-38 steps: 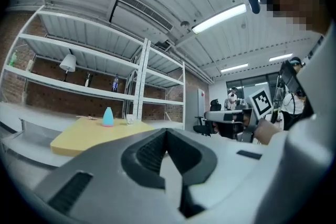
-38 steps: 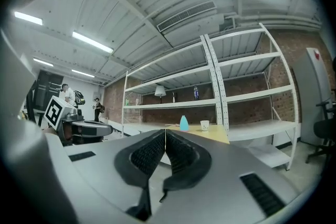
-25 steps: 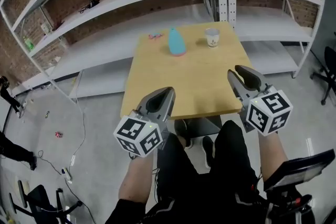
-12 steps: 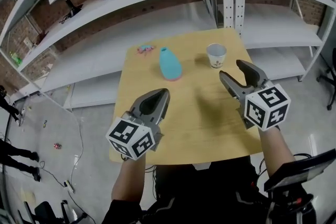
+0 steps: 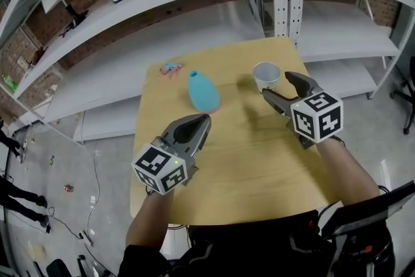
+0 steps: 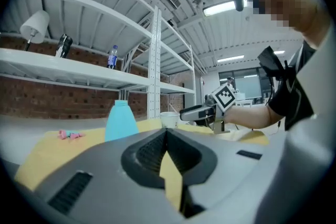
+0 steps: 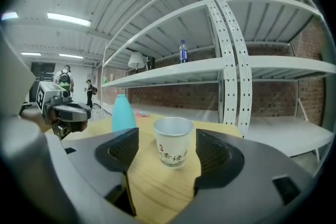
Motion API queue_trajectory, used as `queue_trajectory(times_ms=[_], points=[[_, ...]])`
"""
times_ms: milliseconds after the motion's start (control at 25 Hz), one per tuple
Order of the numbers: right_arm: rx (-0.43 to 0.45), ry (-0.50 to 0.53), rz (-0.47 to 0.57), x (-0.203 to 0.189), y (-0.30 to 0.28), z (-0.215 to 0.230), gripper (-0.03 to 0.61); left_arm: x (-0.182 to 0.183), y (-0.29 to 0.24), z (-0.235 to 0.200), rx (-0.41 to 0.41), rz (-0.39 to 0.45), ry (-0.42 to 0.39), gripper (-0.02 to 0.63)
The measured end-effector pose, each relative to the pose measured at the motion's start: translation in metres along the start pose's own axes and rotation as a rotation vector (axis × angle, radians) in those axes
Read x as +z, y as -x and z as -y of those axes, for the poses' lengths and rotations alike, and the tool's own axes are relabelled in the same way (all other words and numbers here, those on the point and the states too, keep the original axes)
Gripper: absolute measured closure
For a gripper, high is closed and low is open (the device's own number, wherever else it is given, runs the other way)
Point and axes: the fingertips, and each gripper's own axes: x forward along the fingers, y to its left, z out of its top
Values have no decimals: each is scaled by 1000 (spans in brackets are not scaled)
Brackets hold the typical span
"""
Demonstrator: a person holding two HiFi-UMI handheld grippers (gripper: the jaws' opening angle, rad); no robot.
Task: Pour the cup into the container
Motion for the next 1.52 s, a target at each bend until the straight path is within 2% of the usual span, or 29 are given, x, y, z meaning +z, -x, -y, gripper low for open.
queue_trajectory(times_ms=[120,240,520,1040,1240,1520], points=[[8,-10,-38,-4,-11,5,253,-11,-7,-4,-28,-13,40,615],[19,-29,-50,-7,-24,5,253,-15,-9,-5,-43,-8,47,615],[-3,-47,-61,-21,-43,7,253,-20,-10,0,-101,11,34,615],[-5,-67,-58,-17,-60,8,270,-22,-6,4,-145,11,14,615],[11,-17,-65,-16,-61,1,278,-23,-7,5,-151,12,13,615],[57,147,-82,18,-56,-24,278,-24,-3,20,-242,14,-2,615]])
